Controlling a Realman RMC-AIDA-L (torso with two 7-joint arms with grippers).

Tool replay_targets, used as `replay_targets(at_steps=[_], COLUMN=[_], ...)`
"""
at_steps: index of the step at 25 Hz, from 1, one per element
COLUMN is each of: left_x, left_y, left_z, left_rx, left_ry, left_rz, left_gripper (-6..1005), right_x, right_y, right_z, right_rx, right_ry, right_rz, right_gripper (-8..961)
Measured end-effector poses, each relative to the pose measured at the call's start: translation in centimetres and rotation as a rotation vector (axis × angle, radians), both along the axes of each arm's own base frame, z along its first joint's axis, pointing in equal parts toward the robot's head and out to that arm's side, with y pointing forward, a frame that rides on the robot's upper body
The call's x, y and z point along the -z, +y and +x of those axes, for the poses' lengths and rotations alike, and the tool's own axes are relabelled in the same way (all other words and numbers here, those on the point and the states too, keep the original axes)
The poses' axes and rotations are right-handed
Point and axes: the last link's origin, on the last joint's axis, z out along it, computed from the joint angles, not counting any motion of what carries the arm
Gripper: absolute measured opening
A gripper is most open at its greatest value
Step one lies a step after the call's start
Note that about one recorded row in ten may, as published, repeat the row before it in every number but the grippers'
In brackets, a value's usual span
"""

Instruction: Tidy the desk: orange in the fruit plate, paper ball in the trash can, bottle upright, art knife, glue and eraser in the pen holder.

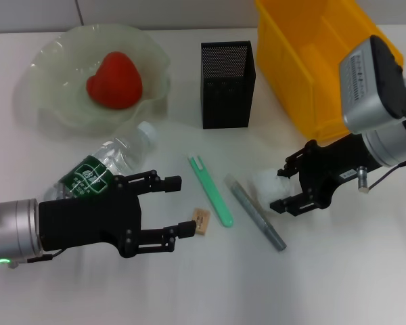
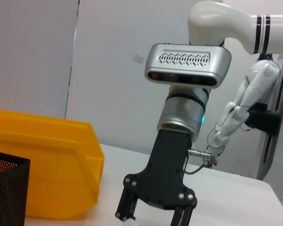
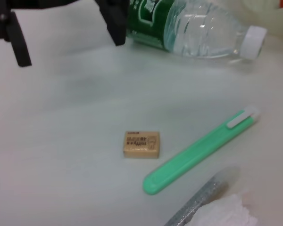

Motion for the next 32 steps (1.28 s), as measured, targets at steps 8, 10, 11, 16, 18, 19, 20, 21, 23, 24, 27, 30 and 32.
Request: replay_targets(at_steps=[8,10,11,16,18,19,20,21,23,24,27,30,32], left_x=[-0.1,-0.1,-0.2,-0.1,-0.2,-0.2,-0.2,-0.2,-0.2,-0.2,-0.1,-0.1,-0.1], left_y=[0.1,0.1,0.2,0.4,0.4,0.4,0.5,0.5,0.5,0.6,0.7,0.7,0.7], left_z=[0.0,0.0,0.0,0.2,0.3,0.3,0.3,0.3,0.3,0.4,0.5,0.5,0.5], left_rx=[0.001,0.003,0.004,0.004,0.005,0.005,0.005,0.005,0.005,0.005,0.005,0.004,0.002], left_ry=[0.001,0.002,0.003,0.002,0.003,0.003,0.003,0.004,0.003,0.003,0.002,0.002,0.002], left_rz=[0.001,0.002,0.002,-0.005,-0.007,-0.007,-0.007,-0.007,-0.011,-0.013,-0.015,-0.014,-0.014], left_gripper=[781,781,781,780,780,780,780,780,781,781,781,780,780], right_x=[-3.4,-4.7,-5.5,-8.5,-9.9,-9.9,-10.4,-10.7,-11.8,-11.8,-12.1,-12.0,-11.8], right_y=[-0.7,-1.0,-1.2,-2.3,-2.9,-2.9,-2.9,-3.0,-2.5,-2.5,-1.6,-0.7,0.0], right_z=[-0.3,-0.1,0.2,1.5,2.3,2.3,2.6,2.8,3.7,3.7,4.4,4.9,5.1], right_rx=[0.03,0.028,0.027,0.003,-0.026,-0.026,-0.027,-0.026,0.008,0.008,0.052,0.087,0.117], right_ry=[0.17,0.245,0.294,0.509,0.602,0.602,0.637,0.657,0.702,0.702,0.694,0.672,0.66], right_rz=[0.064,0.109,0.141,0.303,0.414,0.414,0.458,0.484,0.581,0.581,0.651,0.702,0.729], right_gripper=[554,553,552,551,552,552,552,552,556,558,565,571,575])
